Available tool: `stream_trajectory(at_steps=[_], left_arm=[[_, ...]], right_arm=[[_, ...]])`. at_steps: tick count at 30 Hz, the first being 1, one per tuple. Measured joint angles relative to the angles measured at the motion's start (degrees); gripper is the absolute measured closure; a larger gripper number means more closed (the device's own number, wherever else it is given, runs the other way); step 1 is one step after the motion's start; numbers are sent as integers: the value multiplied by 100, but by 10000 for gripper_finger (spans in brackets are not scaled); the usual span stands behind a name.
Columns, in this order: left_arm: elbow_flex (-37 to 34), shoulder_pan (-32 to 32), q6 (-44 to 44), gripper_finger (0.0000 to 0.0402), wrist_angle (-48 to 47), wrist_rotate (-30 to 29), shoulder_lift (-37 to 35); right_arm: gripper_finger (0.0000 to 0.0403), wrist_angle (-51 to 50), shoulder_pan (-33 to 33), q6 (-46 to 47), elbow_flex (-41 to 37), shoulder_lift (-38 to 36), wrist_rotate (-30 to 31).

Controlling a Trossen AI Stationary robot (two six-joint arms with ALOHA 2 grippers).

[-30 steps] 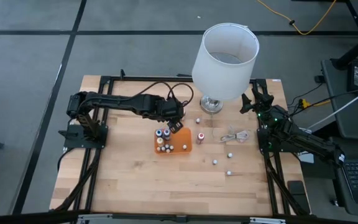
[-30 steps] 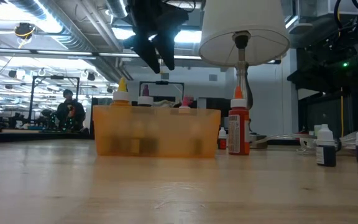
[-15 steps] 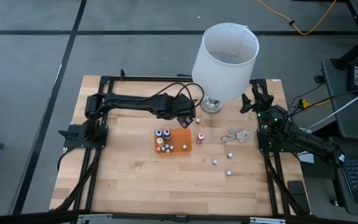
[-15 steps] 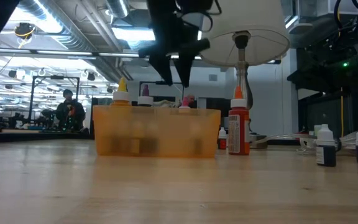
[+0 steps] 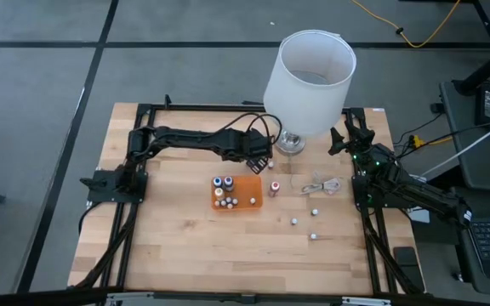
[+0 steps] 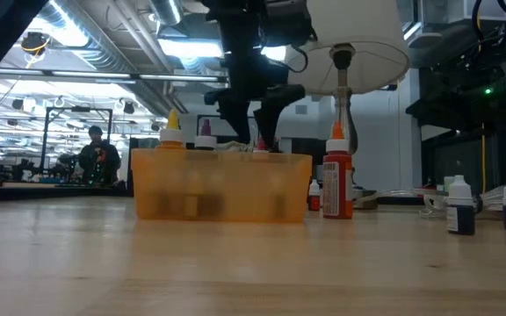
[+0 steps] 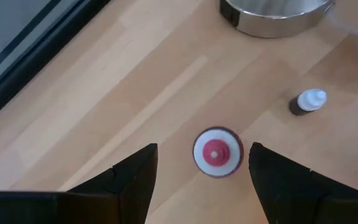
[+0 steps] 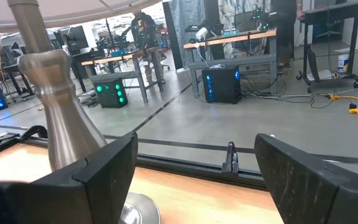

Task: Pick & Place food coloring
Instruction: Put the big pink food coloring bottle into the orange transparent bin

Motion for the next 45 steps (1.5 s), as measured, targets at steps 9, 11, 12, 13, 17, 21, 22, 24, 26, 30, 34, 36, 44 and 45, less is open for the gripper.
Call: stream_trajectory(at_steps=[9,11,12,13,17,21,22,24,26,30,34,36,44,45], left_arm=[[-41,81,252,160,229,215,206],[-97,81,249,160,296,239,206],[-132,79,244,160,331,246,202],[-176,79,225,160,325,250,200],[-349,81,214,160,412,302,198],[-422,69,318,160,533,323,200],[-422,52,382,160,611,299,200],[-422,40,542,160,706,297,200],[-412,36,603,160,748,300,200],[-407,42,614,160,718,387,200],[-406,38,742,165,718,372,200],[-404,40,759,177,712,362,200],[-392,4,757,264,635,393,188],[-378,-4,752,275,642,421,175]], right_arm=[[79,-2,2,0,2,0,0],[79,0,2,0,0,-2,2],[79,0,1,0,2,0,0],[79,-1,0,0,2,-1,0],[79,-2,2,0,2,-2,0],[79,-1,0,0,0,0,1],[79,0,0,0,1,-2,0],[79,0,2,0,2,0,0],[79,-1,2,0,2,-1,0],[79,-1,1,0,2,-1,0],[79,0,2,0,0,0,2],[79,0,0,0,2,0,0],[79,0,2,0,0,-2,0],[79,-1,1,0,2,-2,0]])
